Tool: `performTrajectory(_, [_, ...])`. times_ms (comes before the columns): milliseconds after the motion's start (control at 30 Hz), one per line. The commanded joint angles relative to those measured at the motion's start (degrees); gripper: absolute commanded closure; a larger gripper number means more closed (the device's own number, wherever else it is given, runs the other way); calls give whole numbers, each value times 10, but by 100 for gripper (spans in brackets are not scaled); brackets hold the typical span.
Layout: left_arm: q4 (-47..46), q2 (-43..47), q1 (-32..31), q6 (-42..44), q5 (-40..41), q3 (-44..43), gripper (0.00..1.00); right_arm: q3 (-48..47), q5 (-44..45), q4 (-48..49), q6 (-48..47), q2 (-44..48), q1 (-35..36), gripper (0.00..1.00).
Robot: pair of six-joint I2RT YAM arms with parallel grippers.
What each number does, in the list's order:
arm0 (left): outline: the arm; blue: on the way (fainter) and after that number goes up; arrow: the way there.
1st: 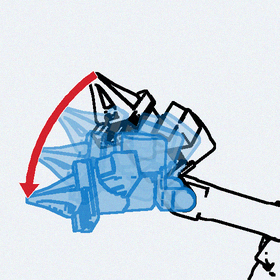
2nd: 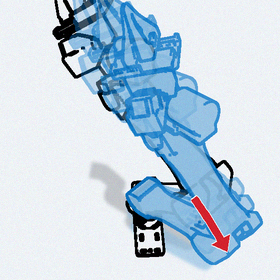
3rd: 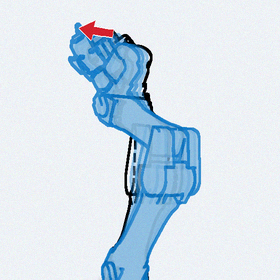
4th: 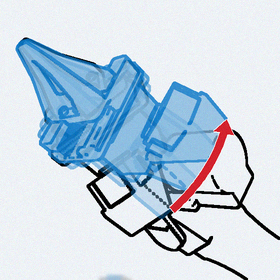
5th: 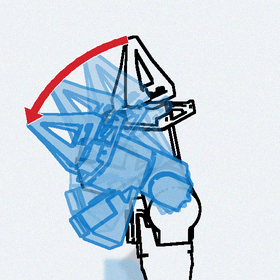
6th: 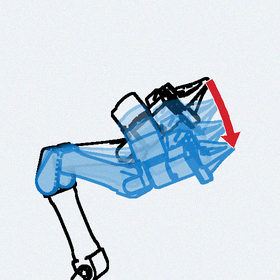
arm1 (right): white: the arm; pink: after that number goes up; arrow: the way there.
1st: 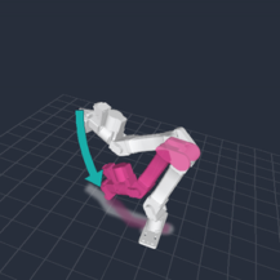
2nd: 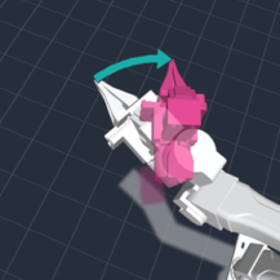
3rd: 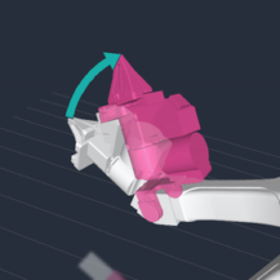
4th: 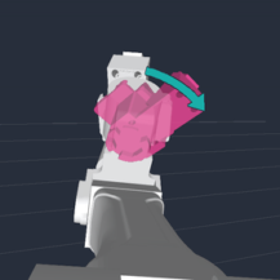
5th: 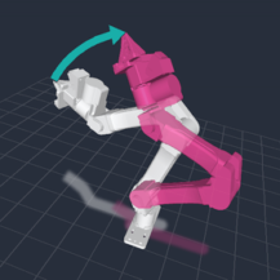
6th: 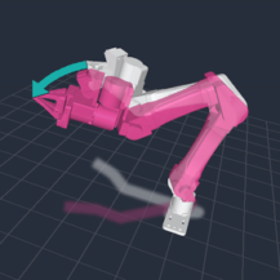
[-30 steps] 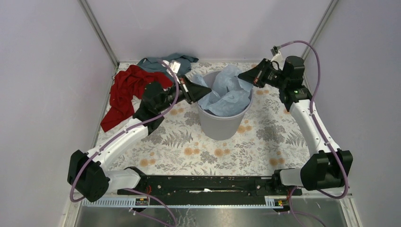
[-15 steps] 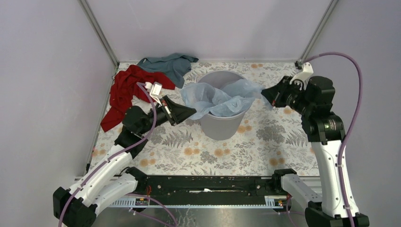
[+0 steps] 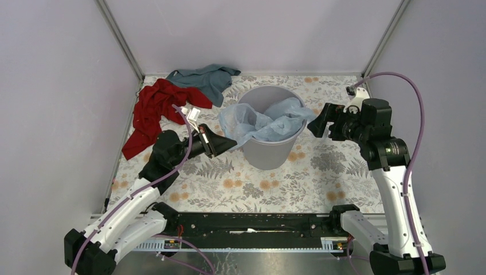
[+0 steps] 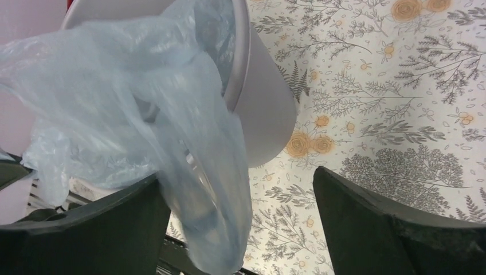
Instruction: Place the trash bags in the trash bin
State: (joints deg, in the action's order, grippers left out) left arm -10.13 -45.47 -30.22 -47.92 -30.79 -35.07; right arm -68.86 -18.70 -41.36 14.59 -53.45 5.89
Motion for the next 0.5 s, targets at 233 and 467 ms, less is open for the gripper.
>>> performTrajectory(233, [-31,-2,1,-11,-13,-10,100,22,-123,41,-10,68,1,0])
performTrajectory(467, [-60,9,0,-45,-23,10,100,71,-106,244,215,45,1,2])
